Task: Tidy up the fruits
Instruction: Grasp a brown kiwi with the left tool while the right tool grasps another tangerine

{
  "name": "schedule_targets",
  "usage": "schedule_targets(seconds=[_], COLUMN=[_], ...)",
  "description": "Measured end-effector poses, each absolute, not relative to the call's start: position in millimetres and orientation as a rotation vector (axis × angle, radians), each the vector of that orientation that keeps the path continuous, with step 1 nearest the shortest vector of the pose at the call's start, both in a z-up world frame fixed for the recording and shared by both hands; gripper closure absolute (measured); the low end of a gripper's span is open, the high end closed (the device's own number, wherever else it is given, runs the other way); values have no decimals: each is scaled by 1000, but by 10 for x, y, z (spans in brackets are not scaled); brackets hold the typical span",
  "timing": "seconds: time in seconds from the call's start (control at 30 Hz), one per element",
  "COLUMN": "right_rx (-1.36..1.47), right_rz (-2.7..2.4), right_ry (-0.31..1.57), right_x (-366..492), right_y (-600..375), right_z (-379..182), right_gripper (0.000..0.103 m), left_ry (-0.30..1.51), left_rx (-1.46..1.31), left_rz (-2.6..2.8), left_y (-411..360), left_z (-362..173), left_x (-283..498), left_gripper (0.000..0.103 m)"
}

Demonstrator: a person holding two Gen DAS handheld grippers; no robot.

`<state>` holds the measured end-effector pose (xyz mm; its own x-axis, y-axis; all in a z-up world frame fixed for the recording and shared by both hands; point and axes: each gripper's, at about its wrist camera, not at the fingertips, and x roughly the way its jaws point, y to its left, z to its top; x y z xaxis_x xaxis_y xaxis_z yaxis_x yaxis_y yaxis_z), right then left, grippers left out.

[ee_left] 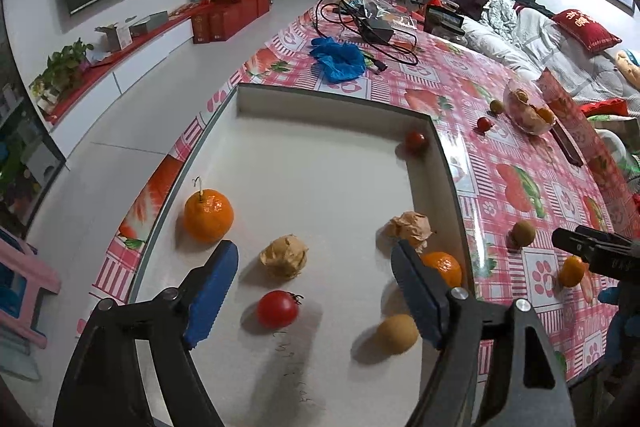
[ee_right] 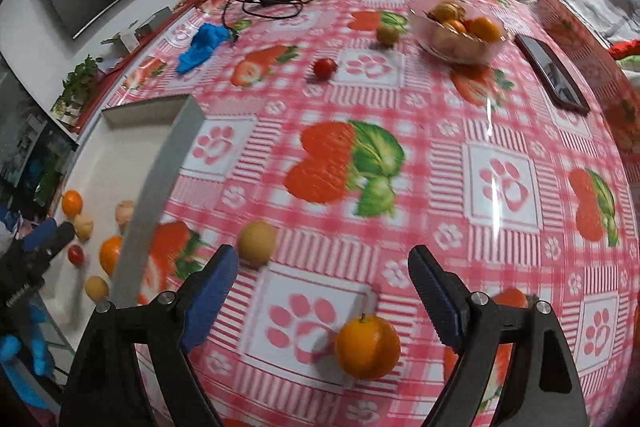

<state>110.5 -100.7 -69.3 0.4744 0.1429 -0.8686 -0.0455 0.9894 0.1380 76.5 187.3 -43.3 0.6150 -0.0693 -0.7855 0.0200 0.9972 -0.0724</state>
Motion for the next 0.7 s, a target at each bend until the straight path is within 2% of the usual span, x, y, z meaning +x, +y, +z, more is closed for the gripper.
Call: schedule_targets(seconds=[0.37,0.7], right_rx=[103,41], right_rz=[39,74], right_ry=[1063,997], right_x=[837,800], right_y=[-1373,-1268], right_z=[-890,-916], right_gripper=[15,17], left_ry=[883,897], left_rx=[34,108], left_rz=[-136,-188], left_y=[1355,883], left_z=[-295,-267], left_x=[736,705], left_gripper=[21,21])
